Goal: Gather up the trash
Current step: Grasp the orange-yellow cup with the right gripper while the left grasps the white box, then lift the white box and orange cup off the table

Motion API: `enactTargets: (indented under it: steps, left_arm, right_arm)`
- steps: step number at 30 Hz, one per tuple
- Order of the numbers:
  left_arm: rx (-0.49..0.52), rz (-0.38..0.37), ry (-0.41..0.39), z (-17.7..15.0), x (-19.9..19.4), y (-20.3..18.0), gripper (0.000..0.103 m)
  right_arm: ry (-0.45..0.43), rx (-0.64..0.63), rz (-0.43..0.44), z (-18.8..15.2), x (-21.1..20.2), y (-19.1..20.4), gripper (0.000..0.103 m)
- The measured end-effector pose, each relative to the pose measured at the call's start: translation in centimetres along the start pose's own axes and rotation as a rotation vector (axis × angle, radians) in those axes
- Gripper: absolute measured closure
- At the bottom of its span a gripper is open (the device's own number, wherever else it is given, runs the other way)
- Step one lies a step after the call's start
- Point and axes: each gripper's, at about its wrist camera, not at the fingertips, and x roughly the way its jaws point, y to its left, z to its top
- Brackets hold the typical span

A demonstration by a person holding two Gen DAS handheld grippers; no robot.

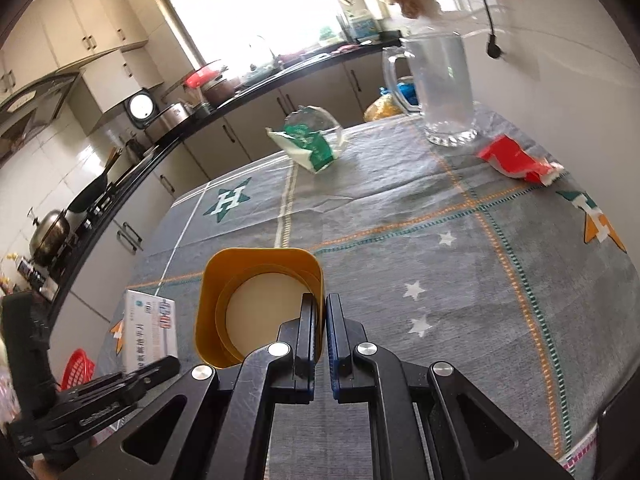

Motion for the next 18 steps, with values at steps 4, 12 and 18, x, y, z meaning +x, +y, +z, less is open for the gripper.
enactTargets:
  steps: [4,12,18]
  left_arm:
    - [0.014,0.071,-0.13,-0.8,-2.1,0.5,0.089]
    - [0.012,0.178,-0.246,-1.1,-3.1,2.0,0.088]
    - [0.031,0.214,-0.26,-1.4,-2.7,1.7,0.088]
  right_arm:
    - [-0.007,-0.069,0.023,-0.6,0.2,1.8,0.097]
    - [0.002,-0.202,0.051,-2.2,1.1,5.0,0.097]
    - [0.012,-0.229,0.062,-2.5,1.6,5.7,0.097]
